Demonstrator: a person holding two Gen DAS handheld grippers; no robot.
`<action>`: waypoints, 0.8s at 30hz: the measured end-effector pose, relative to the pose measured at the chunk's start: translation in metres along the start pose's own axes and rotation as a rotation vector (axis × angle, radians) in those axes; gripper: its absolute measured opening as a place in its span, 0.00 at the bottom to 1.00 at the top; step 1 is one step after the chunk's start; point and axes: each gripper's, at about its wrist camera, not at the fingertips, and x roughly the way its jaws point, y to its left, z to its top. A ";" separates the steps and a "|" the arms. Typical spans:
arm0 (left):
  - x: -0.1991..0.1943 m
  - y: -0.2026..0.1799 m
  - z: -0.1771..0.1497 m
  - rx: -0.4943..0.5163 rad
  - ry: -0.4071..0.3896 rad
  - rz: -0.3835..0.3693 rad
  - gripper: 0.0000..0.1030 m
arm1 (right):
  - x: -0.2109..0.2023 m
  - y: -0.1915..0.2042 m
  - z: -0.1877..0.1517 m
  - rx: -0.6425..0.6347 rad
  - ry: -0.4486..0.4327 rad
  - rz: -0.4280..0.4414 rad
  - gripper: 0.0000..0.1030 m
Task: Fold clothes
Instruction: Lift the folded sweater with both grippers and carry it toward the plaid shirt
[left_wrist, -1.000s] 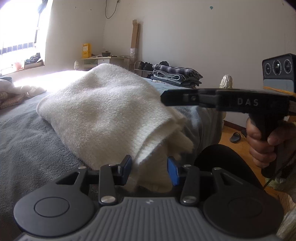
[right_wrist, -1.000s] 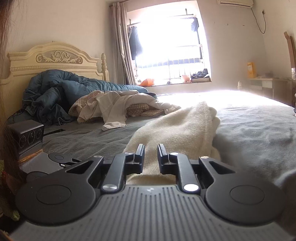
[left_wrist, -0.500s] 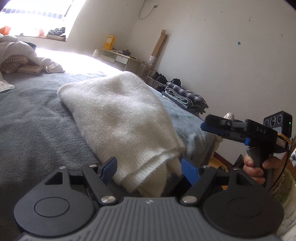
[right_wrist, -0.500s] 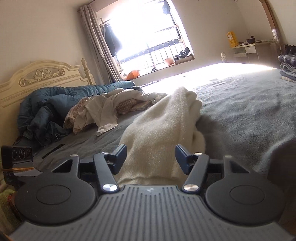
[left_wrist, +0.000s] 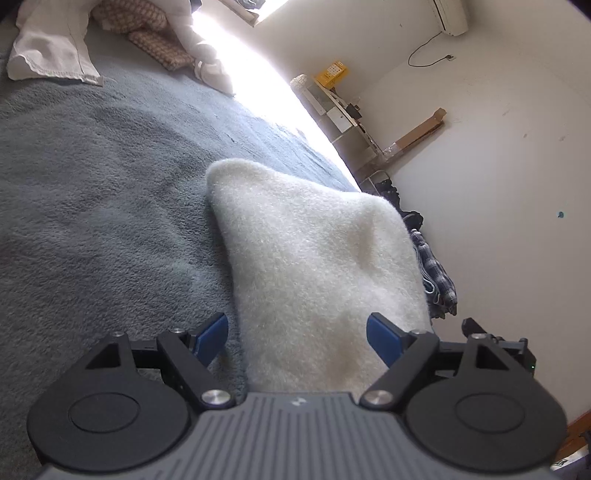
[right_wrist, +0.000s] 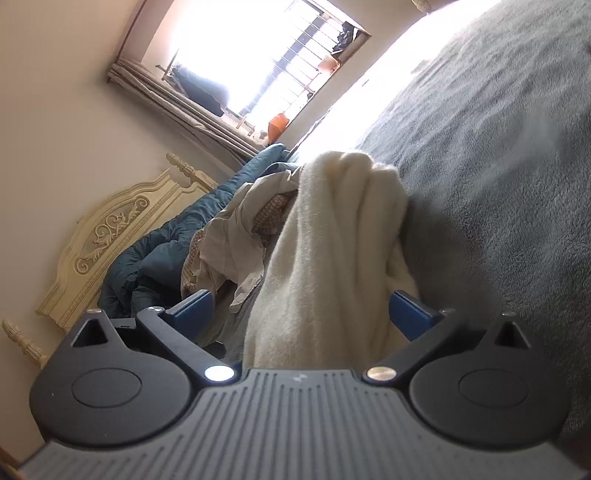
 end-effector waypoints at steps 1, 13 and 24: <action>0.008 0.005 0.006 0.001 0.015 -0.020 0.80 | 0.010 -0.008 0.005 0.019 0.014 -0.004 0.99; 0.077 0.034 0.058 0.015 0.183 -0.181 0.83 | 0.104 -0.047 0.064 0.173 0.185 0.075 0.99; 0.091 0.017 0.056 0.013 0.234 -0.035 0.79 | 0.122 -0.023 0.057 0.100 0.419 -0.002 0.99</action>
